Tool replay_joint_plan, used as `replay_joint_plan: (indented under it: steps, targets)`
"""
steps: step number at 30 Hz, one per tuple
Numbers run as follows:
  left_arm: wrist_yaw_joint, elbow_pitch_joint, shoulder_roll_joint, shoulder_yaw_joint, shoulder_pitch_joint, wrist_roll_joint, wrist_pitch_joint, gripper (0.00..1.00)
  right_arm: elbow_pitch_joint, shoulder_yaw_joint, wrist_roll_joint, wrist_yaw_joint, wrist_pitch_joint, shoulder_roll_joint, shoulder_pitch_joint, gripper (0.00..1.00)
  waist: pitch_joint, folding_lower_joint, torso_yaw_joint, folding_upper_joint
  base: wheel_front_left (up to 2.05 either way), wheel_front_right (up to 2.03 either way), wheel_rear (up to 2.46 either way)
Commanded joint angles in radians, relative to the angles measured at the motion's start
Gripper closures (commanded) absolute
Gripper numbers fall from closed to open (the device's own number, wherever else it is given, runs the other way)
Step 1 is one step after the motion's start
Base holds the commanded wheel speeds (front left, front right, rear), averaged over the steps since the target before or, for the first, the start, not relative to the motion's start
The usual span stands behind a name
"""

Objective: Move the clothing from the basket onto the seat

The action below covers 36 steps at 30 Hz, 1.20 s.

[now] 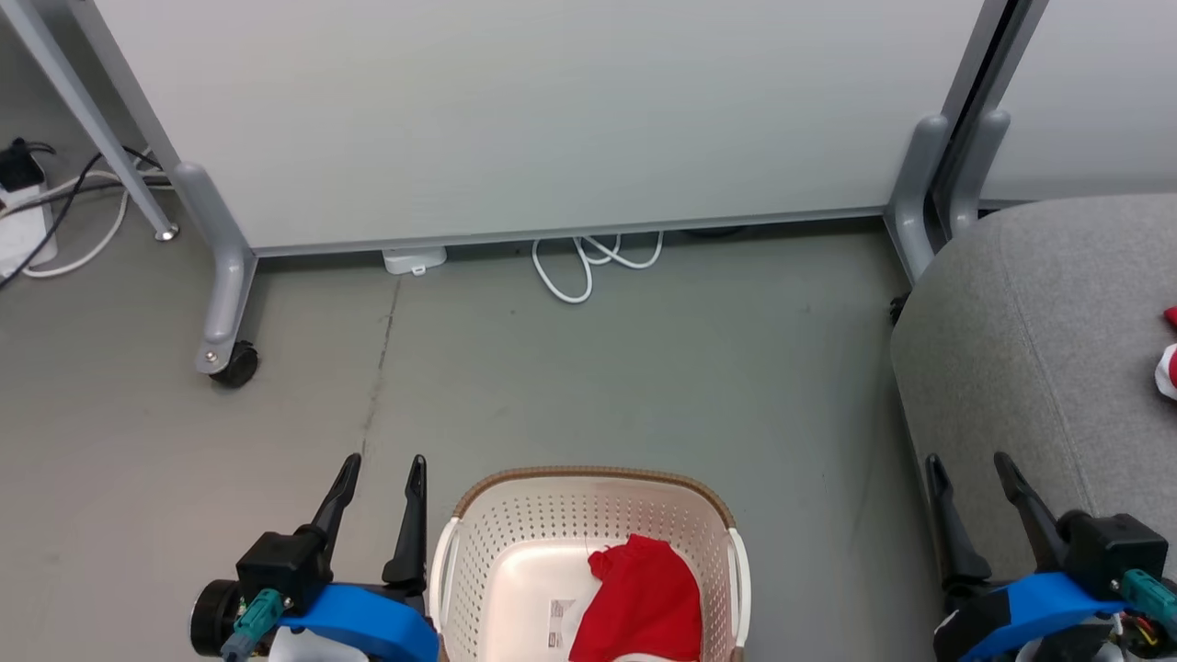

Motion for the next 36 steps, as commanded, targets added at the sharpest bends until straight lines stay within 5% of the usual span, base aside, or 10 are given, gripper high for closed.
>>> replay_joint_plan:
  steps: [1, 13, 36]
  targets:
    - [-0.001, -0.003, -0.001, -0.003, -0.017, 0.0, -0.003, 0.0, -0.006, 0.001, -0.001, 0.0, -0.005, 0.0, -0.021, 0.0, 0.031, 0.0, -0.007, -0.0001, 0.0, 0.0, 0.0]
    - [-0.001, 0.023, -0.014, -0.062, -0.11, -0.013, -0.003, 0.0, -0.036, 0.037, -0.02, 0.0, -0.003, 0.0, -0.123, 0.0, 0.228, 0.0, -0.041, -0.0001, 0.0, 0.0, 0.0]
    - [-0.001, 0.26, 0.011, -0.388, -0.439, -0.059, -0.003, 0.0, -0.11, 0.153, -0.069, 0.0, -0.009, 0.0, -0.386, 0.0, 0.665, 0.0, -0.171, -0.0001, 0.0, 0.0, 0.0]
